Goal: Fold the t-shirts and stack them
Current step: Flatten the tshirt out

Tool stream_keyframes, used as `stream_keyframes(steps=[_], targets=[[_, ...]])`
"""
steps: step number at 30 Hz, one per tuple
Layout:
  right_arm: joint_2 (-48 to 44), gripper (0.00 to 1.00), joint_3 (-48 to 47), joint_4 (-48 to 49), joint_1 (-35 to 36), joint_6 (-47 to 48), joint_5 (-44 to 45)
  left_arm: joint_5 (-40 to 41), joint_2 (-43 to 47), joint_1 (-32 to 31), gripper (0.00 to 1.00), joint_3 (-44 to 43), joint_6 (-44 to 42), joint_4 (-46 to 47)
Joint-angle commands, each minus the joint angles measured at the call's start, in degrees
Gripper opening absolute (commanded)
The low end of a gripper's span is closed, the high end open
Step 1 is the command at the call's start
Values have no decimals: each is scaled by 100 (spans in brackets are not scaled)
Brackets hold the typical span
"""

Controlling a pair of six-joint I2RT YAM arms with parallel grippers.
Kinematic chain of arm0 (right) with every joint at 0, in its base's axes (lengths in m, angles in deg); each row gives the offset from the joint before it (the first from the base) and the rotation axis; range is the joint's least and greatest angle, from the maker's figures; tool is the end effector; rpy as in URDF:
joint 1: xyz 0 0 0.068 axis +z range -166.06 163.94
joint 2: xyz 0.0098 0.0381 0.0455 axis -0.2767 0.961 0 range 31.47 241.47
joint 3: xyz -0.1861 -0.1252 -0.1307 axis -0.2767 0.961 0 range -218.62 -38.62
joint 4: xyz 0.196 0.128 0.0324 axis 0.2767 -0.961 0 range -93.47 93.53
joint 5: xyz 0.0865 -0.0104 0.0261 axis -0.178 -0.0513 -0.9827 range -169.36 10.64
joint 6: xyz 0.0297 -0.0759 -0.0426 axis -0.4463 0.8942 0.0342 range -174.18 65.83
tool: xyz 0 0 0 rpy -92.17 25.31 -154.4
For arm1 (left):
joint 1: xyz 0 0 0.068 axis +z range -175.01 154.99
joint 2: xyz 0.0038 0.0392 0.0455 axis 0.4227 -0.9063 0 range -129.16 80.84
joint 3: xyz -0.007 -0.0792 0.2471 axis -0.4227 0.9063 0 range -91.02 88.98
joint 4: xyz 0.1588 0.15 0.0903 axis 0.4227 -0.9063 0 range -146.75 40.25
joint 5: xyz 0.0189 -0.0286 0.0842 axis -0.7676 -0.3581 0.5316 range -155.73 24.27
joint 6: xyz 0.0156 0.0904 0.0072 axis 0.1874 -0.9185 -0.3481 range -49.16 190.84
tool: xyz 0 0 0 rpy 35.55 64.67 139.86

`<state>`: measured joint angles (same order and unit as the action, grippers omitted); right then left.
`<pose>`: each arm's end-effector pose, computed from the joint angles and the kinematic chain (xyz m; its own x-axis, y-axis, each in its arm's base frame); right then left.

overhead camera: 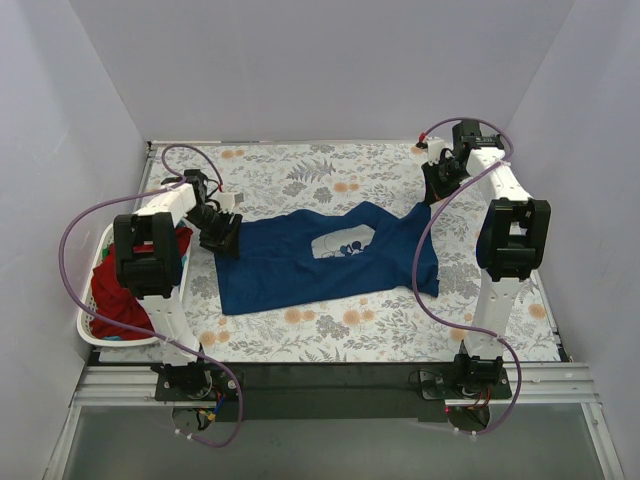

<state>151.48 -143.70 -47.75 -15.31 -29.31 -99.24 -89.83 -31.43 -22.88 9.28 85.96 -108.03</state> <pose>0.4320 0.0337 0.1933 -0.7672 -0.4056 -0.4969 -0.5205 0.8464 0.1127 0.3297 -0.0215 0.1289 -0.9542 -0.2736 0.1209 -0.2991 0.8708 -0.3902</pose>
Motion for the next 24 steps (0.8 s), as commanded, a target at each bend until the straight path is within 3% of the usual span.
stream_keyframes(steps=[1,17,24], targets=[[-153,1,49,-92,-5,142,-78,-183,65,-20,50,-239,-202,133],[-118,1,-21,-162,-23,151,-42,-218,-129,-134,46,-46,-342,247],[-135,1,-101,-232,-14,168,-16,-280,3,-310,38,-133,-483,45]])
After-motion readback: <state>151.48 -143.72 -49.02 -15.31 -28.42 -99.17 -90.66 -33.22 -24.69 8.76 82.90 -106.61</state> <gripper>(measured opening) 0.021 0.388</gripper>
